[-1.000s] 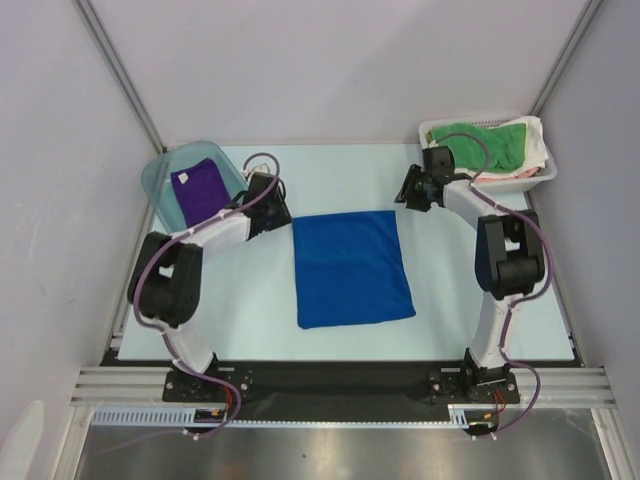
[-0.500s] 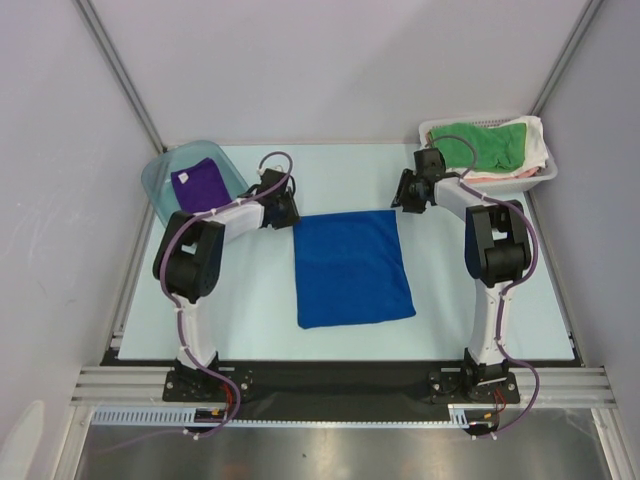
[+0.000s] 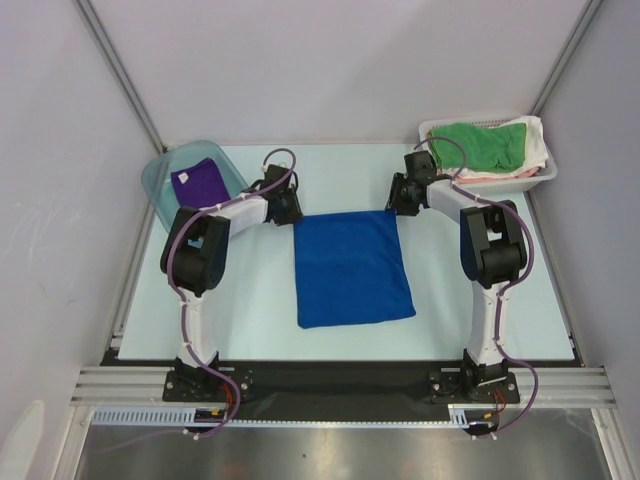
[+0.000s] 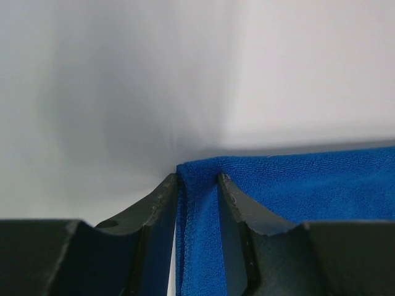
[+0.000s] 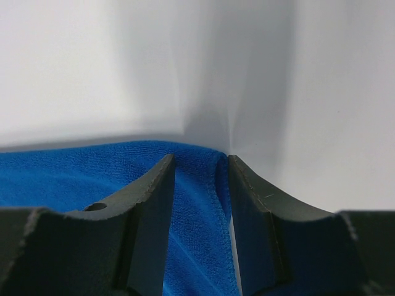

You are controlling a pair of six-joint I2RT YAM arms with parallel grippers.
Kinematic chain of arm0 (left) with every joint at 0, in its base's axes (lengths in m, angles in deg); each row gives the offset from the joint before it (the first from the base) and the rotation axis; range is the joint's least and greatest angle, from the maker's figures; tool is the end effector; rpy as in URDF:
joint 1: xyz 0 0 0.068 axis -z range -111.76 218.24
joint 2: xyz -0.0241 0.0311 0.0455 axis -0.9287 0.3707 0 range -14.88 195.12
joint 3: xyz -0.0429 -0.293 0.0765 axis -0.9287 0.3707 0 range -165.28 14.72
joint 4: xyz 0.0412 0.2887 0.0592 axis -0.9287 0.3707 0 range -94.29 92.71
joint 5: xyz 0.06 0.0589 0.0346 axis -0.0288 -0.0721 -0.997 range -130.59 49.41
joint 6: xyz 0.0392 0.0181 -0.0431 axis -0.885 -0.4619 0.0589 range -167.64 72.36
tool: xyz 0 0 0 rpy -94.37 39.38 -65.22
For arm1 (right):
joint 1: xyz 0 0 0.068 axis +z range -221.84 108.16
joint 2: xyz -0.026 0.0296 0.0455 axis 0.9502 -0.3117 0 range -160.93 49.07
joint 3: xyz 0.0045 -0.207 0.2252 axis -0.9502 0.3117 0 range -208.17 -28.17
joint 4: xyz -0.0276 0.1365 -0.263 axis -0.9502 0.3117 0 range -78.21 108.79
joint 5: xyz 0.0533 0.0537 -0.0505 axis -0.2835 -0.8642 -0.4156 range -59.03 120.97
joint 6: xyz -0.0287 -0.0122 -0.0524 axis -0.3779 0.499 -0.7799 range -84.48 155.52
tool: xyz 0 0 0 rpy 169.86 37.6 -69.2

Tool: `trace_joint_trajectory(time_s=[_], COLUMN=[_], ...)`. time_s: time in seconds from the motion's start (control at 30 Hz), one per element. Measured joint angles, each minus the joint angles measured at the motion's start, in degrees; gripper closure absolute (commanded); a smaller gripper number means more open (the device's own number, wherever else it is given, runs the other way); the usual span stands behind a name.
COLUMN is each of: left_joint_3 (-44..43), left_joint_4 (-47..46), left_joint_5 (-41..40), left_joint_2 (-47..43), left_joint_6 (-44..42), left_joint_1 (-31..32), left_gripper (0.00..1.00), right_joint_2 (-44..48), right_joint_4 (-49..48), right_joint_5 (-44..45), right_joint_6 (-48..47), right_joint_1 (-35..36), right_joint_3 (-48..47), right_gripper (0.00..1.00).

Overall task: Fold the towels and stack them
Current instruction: Fold the towel

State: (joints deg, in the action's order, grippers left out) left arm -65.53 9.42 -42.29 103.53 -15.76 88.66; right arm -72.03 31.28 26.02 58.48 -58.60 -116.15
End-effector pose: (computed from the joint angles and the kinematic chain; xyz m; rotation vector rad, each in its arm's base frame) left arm 0.4646 -0.1716 0.1537 -0.2632 2.4956 -0.3489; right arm 0.5020 0.1221 0.1693 0.1770 2.5165 0.3689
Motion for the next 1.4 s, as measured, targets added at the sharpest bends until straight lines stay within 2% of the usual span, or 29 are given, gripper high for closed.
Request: trace_joint_trajectory(time_s=[0.27, 0.63, 0.83, 1.17, 1.4], left_joint_3=[-1.18, -1.49, -1.05, -1.07, -2.16], left_joint_4=[1.25, 2.12, 2.19, 2.32, 1.84], left_joint_5=[-0.07, -0.79, -0.70, -0.44, 0.22], left_joint_2=[0.59, 0.39, 0.02, 0.22, 1.36], left_joint_6=[-1.01, -3.06, -3.48, -3.72, -3.89], left_joint_1=[0.00, 0.00, -0.07, -0.22, -0.26], left_gripper=[0.62, 0.55, 0.55, 0.63, 0.72], right_joint_2=[0.00, 0.15, 0.70, 0.31, -1.77], right_joint_4=[0.13, 0.13, 0.20, 1.66, 3.13], right_joint_5=[1.49, 2.38, 2.38, 3.06, 5.84], right_joint_6=[-1.11, -2.16, -2.51, -3.76, -4.79], right_joint_1=[0.33, 0.92, 1.81, 2.58, 3.13], right_joint_3=[0.00, 0.39, 1.53, 0.04, -2.43], right_gripper=[0.56, 0.57, 0.57, 0.58, 0.60])
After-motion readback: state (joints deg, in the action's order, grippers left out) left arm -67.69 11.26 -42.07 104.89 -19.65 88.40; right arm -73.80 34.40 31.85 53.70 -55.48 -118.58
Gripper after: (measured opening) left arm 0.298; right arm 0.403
